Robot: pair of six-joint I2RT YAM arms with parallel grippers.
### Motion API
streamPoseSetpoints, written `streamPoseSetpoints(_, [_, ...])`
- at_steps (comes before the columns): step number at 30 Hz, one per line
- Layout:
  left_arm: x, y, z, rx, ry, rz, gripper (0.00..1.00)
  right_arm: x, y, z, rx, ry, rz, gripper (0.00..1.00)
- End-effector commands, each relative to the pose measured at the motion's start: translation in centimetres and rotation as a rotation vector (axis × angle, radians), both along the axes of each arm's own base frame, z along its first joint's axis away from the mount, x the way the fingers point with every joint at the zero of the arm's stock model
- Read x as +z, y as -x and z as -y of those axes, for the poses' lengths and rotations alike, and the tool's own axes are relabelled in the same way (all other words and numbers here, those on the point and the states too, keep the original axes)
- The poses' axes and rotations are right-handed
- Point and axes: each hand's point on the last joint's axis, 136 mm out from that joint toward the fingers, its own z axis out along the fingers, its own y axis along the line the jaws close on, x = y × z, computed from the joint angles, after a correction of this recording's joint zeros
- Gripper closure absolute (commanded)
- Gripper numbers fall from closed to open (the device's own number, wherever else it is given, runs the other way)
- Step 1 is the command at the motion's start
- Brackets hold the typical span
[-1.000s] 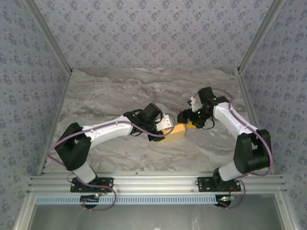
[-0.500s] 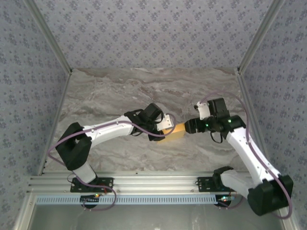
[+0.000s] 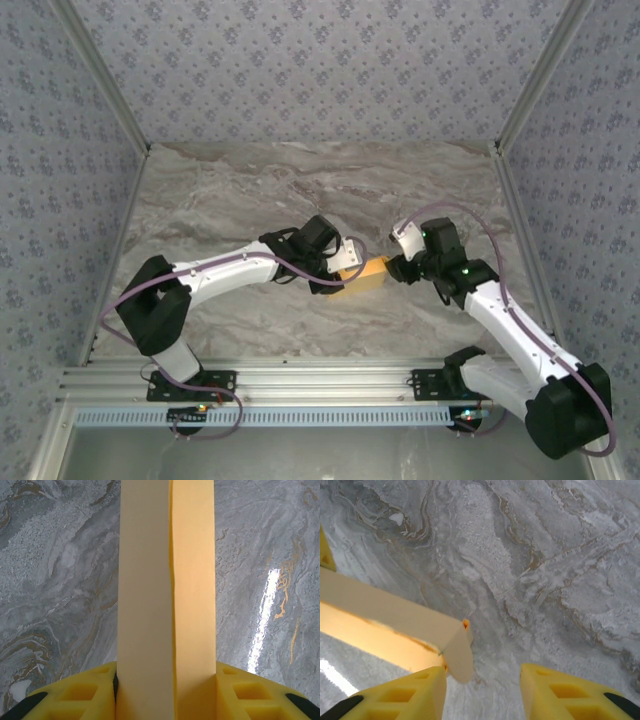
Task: Fold the paper box
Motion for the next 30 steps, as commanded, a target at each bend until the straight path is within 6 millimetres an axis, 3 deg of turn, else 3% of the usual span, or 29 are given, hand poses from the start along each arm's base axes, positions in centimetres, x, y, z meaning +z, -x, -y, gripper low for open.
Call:
streamPoseSetpoints(1, [-0.9, 0.5, -0.5, -0.011, -0.046, -0.023, 0.63, 0.0, -1.1, -0.6, 0.032, -0.006, 0.046, 0.59])
streamPoseSetpoints(9, [-1.0, 0.5, -0.4, -0.01, -0.045, -0.023, 0.63, -0.7, -0.1, -1.4, 0.106, -0.01, -0.013, 0.64])
streamPoseSetpoints(16, [-1.3, 0.4, -0.7, -0.006, -0.06, -0.02, 0.63, -0.9, 0.7, -1.3, 0.142, 0.004, -0.034, 0.57])
streamPoseSetpoints(21, [-1.3, 0.4, -0.7, -0.007, -0.06, -0.019, 0.63, -1.3, -0.2, -1.4, 0.127, -0.009, -0.041, 0.65])
streamPoseSetpoints(27, [-1.4, 0.5, -0.7, -0.007, -0.06, -0.023, 0.64, -0.9, -1.0, -2.3, 0.124, -0.047, -0.044, 0.84])
streamPoseSetpoints(30, [-1.3, 0.4, -0.7, -0.002, -0.061, -0.023, 0.65, -0.2, -0.8, -2.5, 0.126, -0.072, -0.039, 0.86])
